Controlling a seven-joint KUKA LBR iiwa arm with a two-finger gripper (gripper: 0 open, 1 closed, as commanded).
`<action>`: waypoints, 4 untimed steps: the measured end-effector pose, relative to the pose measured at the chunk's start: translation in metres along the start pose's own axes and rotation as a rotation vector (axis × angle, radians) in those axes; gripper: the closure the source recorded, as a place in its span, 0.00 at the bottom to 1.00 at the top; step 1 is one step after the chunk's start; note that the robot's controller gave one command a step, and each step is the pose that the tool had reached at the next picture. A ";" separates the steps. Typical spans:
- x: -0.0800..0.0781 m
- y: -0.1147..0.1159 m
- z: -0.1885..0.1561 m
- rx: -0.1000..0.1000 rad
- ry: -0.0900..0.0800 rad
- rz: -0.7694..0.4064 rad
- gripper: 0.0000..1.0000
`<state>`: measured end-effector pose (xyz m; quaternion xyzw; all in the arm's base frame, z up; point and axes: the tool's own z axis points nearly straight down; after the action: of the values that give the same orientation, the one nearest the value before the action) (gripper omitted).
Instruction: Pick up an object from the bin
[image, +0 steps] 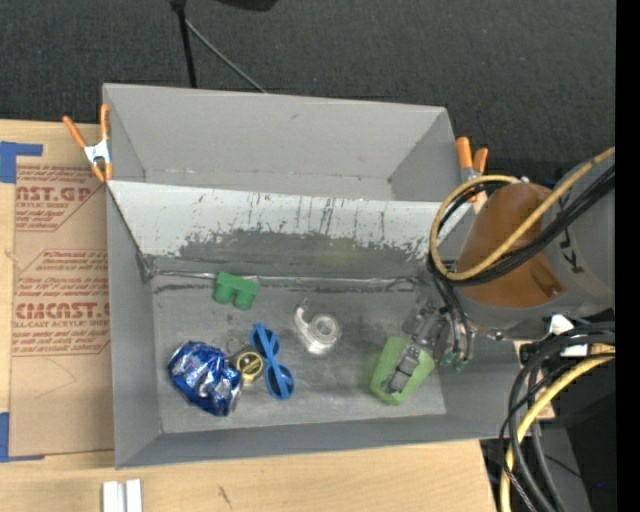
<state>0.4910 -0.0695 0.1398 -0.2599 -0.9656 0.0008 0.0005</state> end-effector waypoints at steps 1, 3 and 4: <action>-0.015 0.000 0.074 0.001 0.005 -0.012 0.00; 0.006 -0.001 0.031 -0.003 0.000 0.120 1.00; -0.038 -0.044 -0.117 -0.004 -0.011 0.135 1.00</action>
Offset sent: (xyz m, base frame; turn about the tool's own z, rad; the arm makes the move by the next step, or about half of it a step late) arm 0.0146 -0.0087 -0.0695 -0.0112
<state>0.5024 -0.1264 0.2564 -0.3243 -0.9459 0.0002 -0.0054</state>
